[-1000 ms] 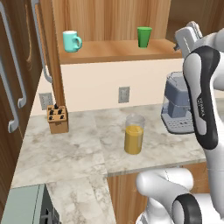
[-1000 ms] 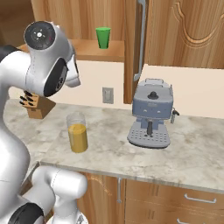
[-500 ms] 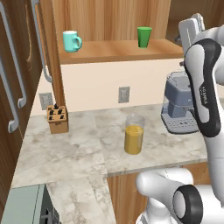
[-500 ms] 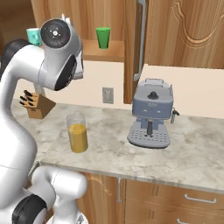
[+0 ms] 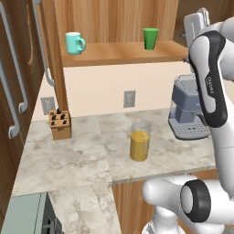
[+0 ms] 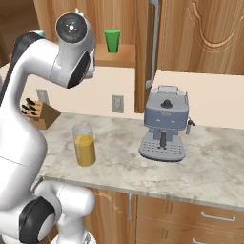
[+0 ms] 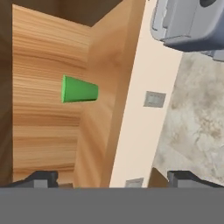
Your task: There is a tray on the dining counter. Grab the cup, mug, and pitcher and place them on the tray. The pitcher may be placed next to the tray if it cannot fit the tray.
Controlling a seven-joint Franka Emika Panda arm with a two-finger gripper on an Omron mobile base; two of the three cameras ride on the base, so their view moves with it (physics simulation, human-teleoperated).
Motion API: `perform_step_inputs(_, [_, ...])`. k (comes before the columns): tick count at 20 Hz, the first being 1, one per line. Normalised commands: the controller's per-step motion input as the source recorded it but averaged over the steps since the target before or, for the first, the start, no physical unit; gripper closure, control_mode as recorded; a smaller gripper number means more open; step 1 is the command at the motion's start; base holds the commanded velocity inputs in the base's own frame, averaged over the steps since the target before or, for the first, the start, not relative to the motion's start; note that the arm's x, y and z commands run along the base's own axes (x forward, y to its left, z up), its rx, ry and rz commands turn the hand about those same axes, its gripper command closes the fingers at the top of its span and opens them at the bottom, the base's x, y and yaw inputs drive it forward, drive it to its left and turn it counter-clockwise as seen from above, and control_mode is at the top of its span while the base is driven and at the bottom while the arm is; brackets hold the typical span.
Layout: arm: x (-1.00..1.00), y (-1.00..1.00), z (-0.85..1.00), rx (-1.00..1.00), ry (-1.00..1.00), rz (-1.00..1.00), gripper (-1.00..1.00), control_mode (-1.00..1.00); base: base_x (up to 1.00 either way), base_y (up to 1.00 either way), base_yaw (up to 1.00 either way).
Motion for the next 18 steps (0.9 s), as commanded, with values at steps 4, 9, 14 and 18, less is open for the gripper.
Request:
perform_step_inputs(4, [0.36,-0.02,0.0,0.04,-0.05,0.0,-1.0,-1.0,0.0,0.0,0.0])
perform_step_inputs(9, [0.35,-0.01,0.0,0.03,-0.01,0.0,-1.0,-1.0,0.0,0.0,0.0])
perform_step_inputs(14, [0.35,-0.02,0.0,0.01,0.0,0.0,-1.0,-1.0,0.0,0.0,0.0])
perform_step_inputs(18, [0.34,-0.03,0.0,0.0,0.0,0.0,-1.0,-1.0,0.0,0.0,0.0])
